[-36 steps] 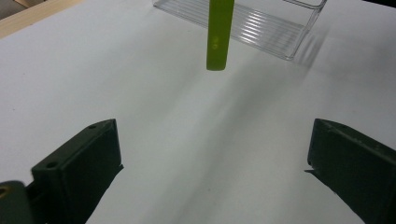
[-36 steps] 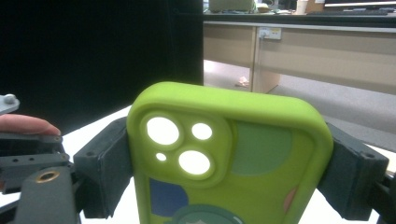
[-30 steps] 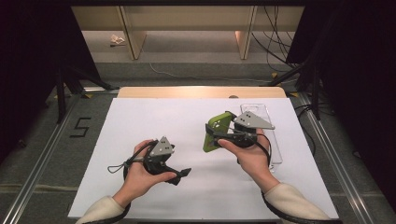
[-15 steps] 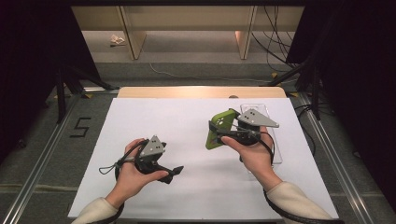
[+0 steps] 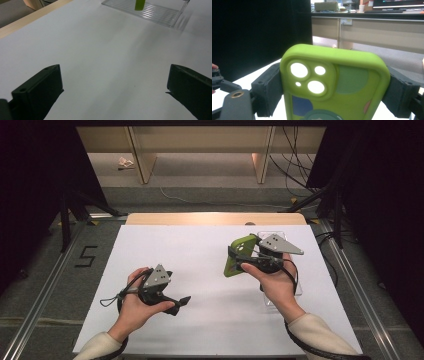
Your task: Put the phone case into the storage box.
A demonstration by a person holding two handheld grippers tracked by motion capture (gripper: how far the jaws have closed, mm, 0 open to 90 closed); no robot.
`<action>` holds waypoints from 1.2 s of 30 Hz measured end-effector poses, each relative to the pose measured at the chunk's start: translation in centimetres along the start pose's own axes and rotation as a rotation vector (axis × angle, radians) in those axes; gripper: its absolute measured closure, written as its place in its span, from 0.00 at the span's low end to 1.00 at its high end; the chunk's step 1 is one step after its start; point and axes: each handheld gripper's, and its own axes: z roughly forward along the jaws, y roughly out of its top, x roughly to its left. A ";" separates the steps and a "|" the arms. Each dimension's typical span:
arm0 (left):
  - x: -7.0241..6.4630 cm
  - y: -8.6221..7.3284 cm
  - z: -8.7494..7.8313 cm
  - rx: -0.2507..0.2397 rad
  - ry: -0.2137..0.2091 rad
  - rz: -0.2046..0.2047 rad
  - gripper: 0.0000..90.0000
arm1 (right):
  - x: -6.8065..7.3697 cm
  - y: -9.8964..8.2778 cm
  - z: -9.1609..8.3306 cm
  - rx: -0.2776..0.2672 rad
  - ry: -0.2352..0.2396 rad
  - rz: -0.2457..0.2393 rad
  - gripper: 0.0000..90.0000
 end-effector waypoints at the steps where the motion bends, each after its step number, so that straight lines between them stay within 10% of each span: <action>1: 0.1 0.0 -0.1 0.002 0.001 0.000 0.00 | -0.1 0.1 0.0 -0.001 -0.002 0.000 0.18; 36: 1.2 -0.8 -0.9 -0.008 0.027 -0.011 0.00 | -3.0 1.6 -1.6 -0.056 -0.089 0.025 0.18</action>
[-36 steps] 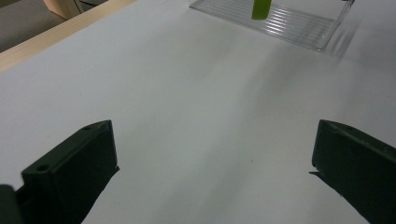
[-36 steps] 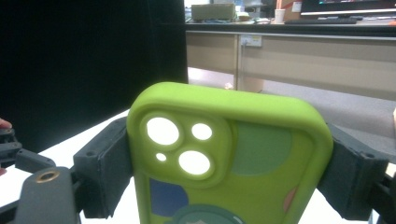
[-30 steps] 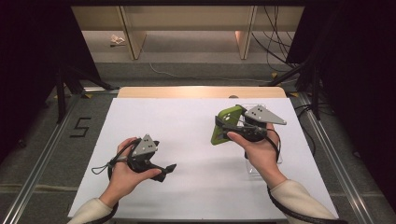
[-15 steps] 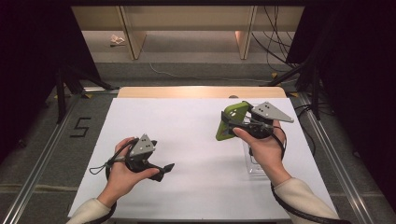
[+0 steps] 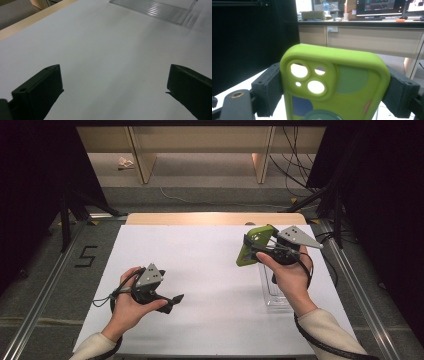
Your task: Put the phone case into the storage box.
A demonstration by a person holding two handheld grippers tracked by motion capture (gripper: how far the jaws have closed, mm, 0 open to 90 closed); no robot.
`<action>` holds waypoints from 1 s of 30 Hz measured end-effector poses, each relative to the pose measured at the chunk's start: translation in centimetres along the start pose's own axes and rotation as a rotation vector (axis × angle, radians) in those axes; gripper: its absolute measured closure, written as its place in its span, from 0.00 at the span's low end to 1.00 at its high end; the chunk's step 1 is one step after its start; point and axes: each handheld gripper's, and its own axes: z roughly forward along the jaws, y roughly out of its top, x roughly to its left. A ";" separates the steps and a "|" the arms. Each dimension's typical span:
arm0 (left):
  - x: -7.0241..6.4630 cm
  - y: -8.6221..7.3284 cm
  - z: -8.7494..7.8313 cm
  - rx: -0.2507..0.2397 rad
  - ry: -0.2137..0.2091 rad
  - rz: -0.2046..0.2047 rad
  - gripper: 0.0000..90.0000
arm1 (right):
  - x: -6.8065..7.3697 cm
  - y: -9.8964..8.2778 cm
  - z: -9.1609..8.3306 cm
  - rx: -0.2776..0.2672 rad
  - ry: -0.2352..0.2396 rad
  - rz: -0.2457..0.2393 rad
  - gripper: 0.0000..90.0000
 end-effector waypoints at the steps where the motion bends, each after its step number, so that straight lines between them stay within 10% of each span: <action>1: 0.0 0.0 0.0 0.002 0.001 0.002 0.00 | -0.1 0.0 0.0 0.000 -0.003 -0.001 0.18; 30: 0.5 -0.2 0.0 -0.001 0.011 -0.008 0.00 | -1.6 0.6 -0.6 -0.014 -0.048 0.008 0.18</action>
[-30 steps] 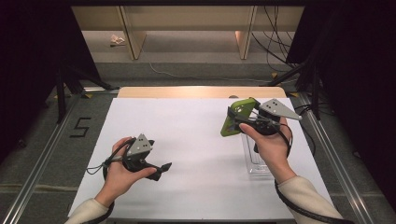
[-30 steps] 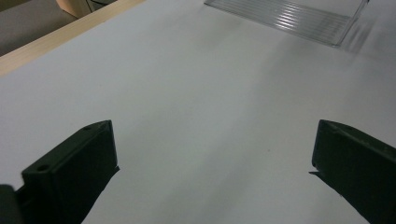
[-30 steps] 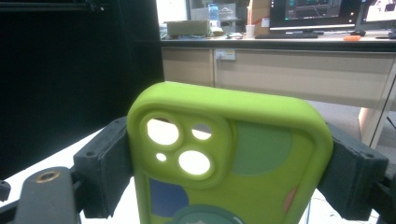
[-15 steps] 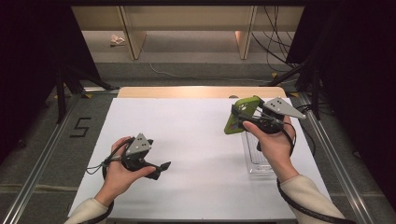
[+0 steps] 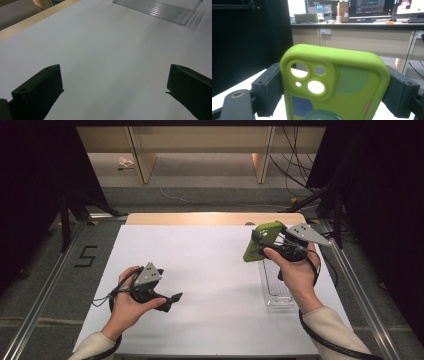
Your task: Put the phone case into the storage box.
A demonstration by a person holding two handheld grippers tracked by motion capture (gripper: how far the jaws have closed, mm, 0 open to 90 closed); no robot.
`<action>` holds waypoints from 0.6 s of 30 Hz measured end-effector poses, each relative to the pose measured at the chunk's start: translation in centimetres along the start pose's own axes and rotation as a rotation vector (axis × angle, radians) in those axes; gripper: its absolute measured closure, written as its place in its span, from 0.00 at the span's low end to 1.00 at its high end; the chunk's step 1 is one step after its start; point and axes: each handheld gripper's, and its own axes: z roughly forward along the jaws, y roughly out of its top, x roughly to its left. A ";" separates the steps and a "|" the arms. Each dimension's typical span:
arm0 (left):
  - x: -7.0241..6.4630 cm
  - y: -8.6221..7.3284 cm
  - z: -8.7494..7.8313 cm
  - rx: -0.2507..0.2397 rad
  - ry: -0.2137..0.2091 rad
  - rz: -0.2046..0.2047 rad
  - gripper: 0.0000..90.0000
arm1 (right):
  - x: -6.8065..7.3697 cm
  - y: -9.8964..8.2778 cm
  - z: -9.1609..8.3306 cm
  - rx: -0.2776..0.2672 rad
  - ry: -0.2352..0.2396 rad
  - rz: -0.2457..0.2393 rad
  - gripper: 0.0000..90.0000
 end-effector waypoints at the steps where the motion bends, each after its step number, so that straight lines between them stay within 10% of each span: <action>1: 0.0 0.0 0.0 0.000 0.000 -0.001 0.00 | -0.1 0.0 0.0 -0.005 -0.001 -0.002 0.18; 18: 0.0 0.0 0.0 -0.006 0.005 -0.002 0.00 | -0.7 0.3 -0.3 -0.015 -0.024 -0.006 0.18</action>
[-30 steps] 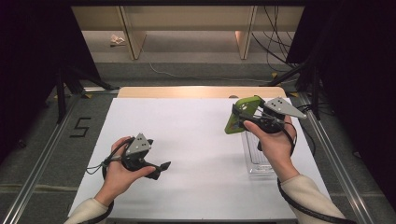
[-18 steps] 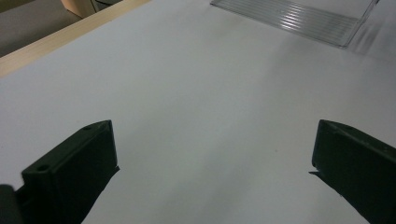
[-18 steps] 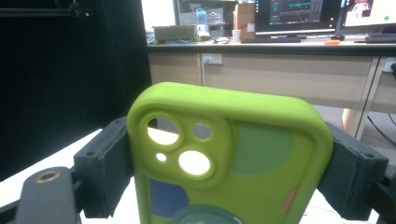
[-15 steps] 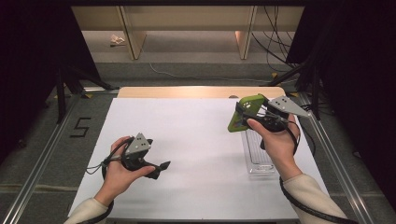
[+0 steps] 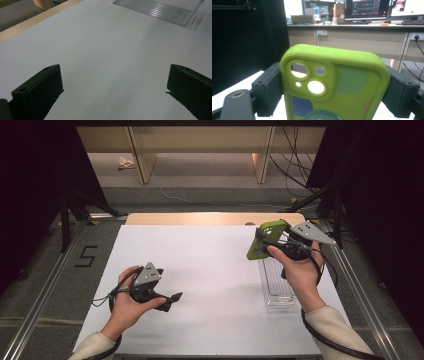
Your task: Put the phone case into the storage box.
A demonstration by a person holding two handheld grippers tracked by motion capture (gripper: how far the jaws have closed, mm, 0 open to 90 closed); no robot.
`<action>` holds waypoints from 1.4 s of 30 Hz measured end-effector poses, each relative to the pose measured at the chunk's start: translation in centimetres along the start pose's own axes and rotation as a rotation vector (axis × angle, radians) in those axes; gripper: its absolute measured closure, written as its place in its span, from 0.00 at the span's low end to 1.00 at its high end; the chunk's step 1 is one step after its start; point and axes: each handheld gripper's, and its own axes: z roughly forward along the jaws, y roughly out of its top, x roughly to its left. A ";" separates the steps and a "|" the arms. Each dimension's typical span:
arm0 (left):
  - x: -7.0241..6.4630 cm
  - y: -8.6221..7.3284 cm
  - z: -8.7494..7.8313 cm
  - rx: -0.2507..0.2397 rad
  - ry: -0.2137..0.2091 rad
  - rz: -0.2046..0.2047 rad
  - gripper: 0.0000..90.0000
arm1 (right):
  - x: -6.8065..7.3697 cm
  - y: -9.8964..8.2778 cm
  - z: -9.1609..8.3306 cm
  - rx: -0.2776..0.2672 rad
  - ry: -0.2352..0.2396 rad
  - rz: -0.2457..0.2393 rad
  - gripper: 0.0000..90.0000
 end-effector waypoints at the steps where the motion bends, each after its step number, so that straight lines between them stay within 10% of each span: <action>1: 0.0 0.0 0.0 0.000 0.000 0.000 0.00 | 0.0 0.0 0.0 0.000 -0.002 0.000 0.18; 42: 0.1 0.0 -0.1 -0.002 0.003 -0.002 0.00 | -1.7 0.1 -0.4 -0.002 -0.065 -0.003 0.18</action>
